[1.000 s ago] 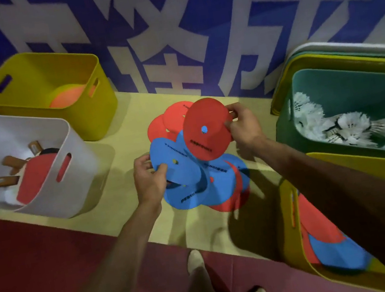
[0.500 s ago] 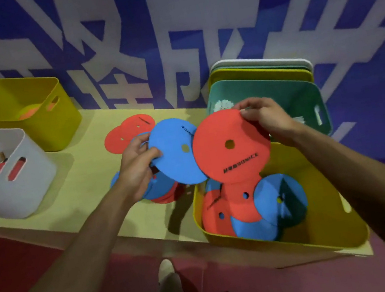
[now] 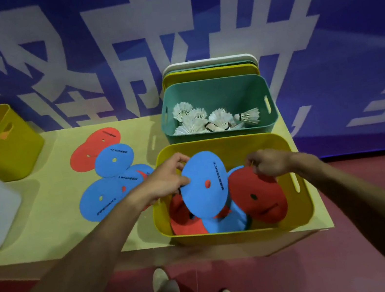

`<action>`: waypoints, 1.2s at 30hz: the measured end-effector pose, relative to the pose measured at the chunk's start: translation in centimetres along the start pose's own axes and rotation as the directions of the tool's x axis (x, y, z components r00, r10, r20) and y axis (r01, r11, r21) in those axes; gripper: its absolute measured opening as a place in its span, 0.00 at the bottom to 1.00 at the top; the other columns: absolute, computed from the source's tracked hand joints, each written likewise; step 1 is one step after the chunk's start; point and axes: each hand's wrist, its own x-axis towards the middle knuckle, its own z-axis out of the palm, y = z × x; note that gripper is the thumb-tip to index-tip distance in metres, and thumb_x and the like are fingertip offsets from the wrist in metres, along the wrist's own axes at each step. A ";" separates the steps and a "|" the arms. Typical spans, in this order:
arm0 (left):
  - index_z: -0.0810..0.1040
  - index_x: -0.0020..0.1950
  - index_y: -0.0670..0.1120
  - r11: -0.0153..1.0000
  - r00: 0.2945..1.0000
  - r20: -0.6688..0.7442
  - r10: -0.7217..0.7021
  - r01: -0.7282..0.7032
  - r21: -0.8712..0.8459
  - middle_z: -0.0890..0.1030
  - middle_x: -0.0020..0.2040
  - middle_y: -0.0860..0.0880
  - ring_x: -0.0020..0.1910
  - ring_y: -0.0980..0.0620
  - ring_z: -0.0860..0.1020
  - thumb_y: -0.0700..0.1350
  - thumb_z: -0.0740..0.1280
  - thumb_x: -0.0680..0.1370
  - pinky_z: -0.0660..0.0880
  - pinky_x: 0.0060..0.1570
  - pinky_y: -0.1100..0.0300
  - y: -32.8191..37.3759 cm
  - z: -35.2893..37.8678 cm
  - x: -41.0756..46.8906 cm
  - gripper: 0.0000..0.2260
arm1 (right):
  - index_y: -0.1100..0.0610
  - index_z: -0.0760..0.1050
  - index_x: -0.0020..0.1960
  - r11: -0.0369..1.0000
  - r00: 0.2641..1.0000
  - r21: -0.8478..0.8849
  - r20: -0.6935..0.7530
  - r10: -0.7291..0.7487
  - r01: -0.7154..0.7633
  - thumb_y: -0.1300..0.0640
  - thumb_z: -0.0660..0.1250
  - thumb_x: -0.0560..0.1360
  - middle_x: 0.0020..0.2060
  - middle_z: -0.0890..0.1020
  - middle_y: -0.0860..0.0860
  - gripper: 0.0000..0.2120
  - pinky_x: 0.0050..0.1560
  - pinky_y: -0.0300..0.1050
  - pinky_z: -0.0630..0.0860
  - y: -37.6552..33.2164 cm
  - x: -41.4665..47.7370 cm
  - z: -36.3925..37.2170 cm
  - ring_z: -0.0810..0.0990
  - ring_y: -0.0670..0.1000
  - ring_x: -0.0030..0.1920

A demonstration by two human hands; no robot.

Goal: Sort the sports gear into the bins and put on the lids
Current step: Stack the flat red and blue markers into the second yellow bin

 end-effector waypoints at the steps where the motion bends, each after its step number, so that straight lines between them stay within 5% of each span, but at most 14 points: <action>1: 0.70 0.58 0.47 0.999 0.999 0.027 -0.019 0.018 0.036 0.74 0.52 0.48 0.39 0.49 0.76 0.33 0.65 0.75 0.74 0.37 0.52 0.0 0.6 0.7 0.15 | 0.60 0.75 0.58 0.999 1.000 -0.035 0.014 0.003 -0.002 0.67 0.58 0.76 0.46 0.78 0.55 0.13 0.27 0.29 0.63 0.1 0.0 0.4 0.72 0.50 0.45; 5: 0.67 0.58 0.45 0.991 0.994 0.079 -0.078 0.068 0.117 0.72 0.52 0.45 0.37 0.52 0.73 0.31 0.61 0.76 0.72 0.31 0.58 -0.4 3.1 3.2 0.15 | 0.57 0.75 0.56 0.996 1.000 -0.089 0.015 0.022 -0.021 0.66 0.58 0.75 0.54 0.81 0.58 0.13 0.34 0.42 0.64 1.3 -0.4 1.0 0.74 0.52 0.46; 12: 0.68 0.59 0.44 0.961 0.979 0.102 -0.174 0.147 0.235 0.77 0.53 0.39 0.42 0.45 0.76 0.30 0.60 0.73 0.73 0.32 0.55 -2.8 5.7 5.1 0.16 | 0.59 0.75 0.59 0.998 0.999 -0.058 0.014 0.042 -0.041 0.67 0.58 0.74 0.55 0.80 0.57 0.16 0.40 0.40 0.67 2.0 -0.9 0.7 0.77 0.56 0.51; 16: 0.72 0.65 0.41 0.931 0.986 0.085 -0.146 0.108 0.348 0.78 0.61 0.42 0.56 0.42 0.77 0.33 0.59 0.74 0.74 0.45 0.51 -2.9 5.4 5.6 0.19 | 0.60 0.76 0.59 1.000 0.999 -0.011 0.040 0.014 -0.014 0.68 0.57 0.74 0.55 0.80 0.58 0.16 0.40 0.39 0.68 1.5 0.1 1.6 0.73 0.51 0.47; 21: 0.68 0.70 0.40 0.886 0.993 0.039 -0.108 0.079 0.457 0.72 0.70 0.43 0.66 0.44 0.72 0.38 0.62 0.78 0.69 0.61 0.56 -1.6 4.3 4.8 0.20 | 0.61 0.76 0.58 0.992 0.998 0.115 -0.024 0.050 -0.047 0.67 0.57 0.76 0.46 0.76 0.54 0.14 0.25 0.30 0.67 1.3 2.3 3.8 0.74 0.51 0.39; 23: 0.65 0.74 0.43 0.898 0.995 0.047 -0.093 0.063 0.436 0.67 0.73 0.46 0.70 0.47 0.68 0.40 0.62 0.79 0.66 0.62 0.60 -1.4 3.8 4.3 0.22 | 0.58 0.76 0.58 0.989 0.995 0.116 -0.043 0.092 -0.086 0.66 0.58 0.76 0.50 0.78 0.56 0.13 0.33 0.32 0.72 1.6 2.8 4.7 0.77 0.55 0.47; 26: 0.71 0.69 0.46 0.935 0.998 0.030 -0.052 0.038 0.352 0.71 0.70 0.47 0.66 0.49 0.72 0.39 0.62 0.79 0.69 0.59 0.60 -1.2 3.1 3.7 0.18 | 0.62 0.74 0.62 0.980 0.981 -0.037 0.002 0.194 -0.193 0.65 0.58 0.76 0.61 0.78 0.59 0.16 0.55 0.44 0.73 2.3 2.9 5.3 0.77 0.58 0.60; 30: 0.75 0.64 0.47 0.971 1.000 0.003 0.011 -0.011 0.239 0.77 0.62 0.50 0.53 0.54 0.76 0.38 0.61 0.78 0.70 0.46 0.66 -0.5 2.2 3.1 0.15 | 0.63 0.72 0.64 0.941 0.937 -0.173 0.146 0.316 -0.290 0.64 0.60 0.77 0.60 0.77 0.62 0.16 0.45 0.51 0.81 3.1 2.1 5.5 0.81 0.63 0.54; 36: 0.78 0.55 0.49 0.990 0.994 -0.045 0.103 -0.098 0.099 0.78 0.55 0.51 0.43 0.54 0.77 0.37 0.64 0.77 0.71 0.41 0.65 0.2 1.0 2.8 0.10 | 0.64 0.75 0.60 0.919 0.958 -0.277 -0.026 0.285 -0.281 0.57 0.58 0.79 0.60 0.79 0.60 0.15 0.52 0.46 0.74 1.2 1.9 4.3 0.78 0.59 0.59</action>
